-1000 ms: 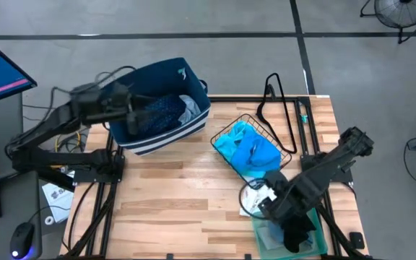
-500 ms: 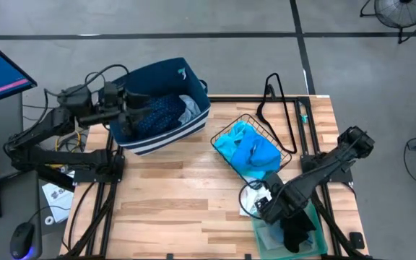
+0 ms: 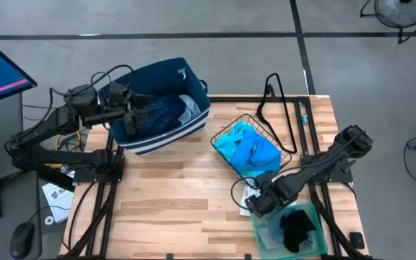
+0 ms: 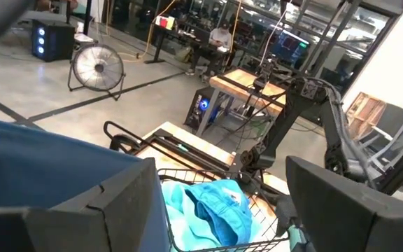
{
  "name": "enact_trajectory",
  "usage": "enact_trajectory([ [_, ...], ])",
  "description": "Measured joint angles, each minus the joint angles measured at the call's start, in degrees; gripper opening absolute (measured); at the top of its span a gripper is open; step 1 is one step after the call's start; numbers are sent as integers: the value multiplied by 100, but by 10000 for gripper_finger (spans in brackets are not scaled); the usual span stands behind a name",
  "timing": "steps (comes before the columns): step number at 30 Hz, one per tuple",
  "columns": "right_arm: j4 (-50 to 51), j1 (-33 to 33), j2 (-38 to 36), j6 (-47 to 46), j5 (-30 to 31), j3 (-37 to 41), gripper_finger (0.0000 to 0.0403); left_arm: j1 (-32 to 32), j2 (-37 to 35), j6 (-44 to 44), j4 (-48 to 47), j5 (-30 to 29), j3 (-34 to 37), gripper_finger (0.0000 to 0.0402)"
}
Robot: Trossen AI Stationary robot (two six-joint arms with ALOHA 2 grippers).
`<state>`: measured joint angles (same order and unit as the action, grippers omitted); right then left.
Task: Pick & Place Cloths
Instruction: Put the white shorts into the wire basket
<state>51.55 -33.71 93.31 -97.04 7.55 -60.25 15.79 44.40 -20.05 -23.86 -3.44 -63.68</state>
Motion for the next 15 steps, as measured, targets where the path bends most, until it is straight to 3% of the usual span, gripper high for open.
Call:
enact_trajectory([
  [8, -1019, 19, -7, 10, 49, 572, 325, 0, -11, -124, 42, 7, 0, 298],
  [15, -1079, 79, -23, 111, 151, 764, 311, 0, -10, -131, 91, 21, 0, 298],
])
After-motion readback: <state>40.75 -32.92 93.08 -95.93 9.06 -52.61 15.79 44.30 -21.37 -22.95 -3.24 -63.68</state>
